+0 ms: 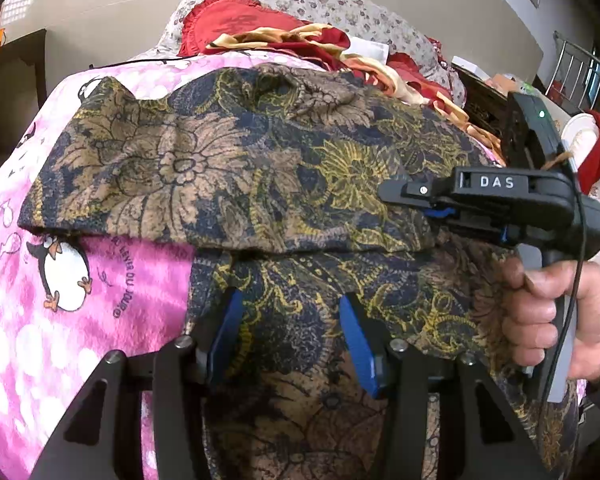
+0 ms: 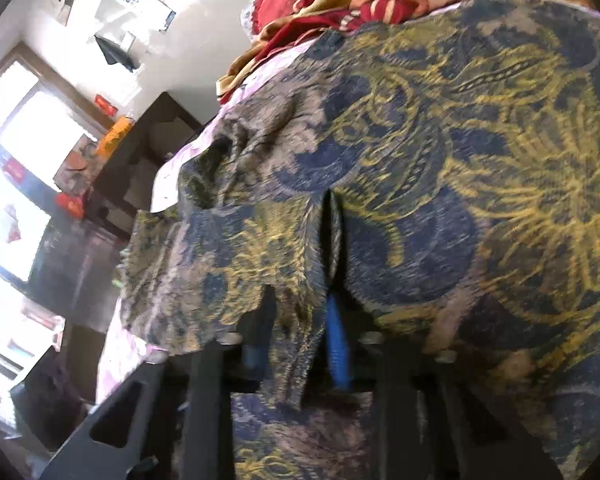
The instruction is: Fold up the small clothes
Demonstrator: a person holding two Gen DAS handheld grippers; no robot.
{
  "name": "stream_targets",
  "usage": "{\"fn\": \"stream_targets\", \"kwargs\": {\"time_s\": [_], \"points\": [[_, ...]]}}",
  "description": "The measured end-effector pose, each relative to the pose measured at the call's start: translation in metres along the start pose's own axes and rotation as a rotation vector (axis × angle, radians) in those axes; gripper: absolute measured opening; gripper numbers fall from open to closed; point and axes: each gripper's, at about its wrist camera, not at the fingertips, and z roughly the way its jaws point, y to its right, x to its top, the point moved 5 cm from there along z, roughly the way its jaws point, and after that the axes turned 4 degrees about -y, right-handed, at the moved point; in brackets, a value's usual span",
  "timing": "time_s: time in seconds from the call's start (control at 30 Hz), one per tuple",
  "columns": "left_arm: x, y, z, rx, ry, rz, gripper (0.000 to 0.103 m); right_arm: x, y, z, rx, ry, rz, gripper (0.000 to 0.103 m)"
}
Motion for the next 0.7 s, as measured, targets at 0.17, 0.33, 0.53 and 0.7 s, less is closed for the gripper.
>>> {"fn": "stream_targets", "kwargs": {"time_s": [0.17, 0.33, 0.53, 0.7], "points": [[0.0, 0.011, 0.004, -0.013, -0.018, 0.052, 0.078, 0.003, -0.009, -0.008, -0.083, 0.035, -0.059, 0.0], [-0.001, 0.014, 0.006, 0.006, -0.025, 0.077, 0.079, 0.012, -0.003, -0.035, -0.178, 0.084, -0.072, 0.0], [0.0, 0.012, 0.005, 0.008, -0.023, 0.078, 0.079, 0.012, 0.045, -0.081, -0.301, 0.109, -0.024, 0.0], [0.0, 0.012, 0.005, 0.005, -0.023, 0.077, 0.079, 0.005, 0.081, -0.116, -0.366, 0.137, 0.013, 0.0]]}}
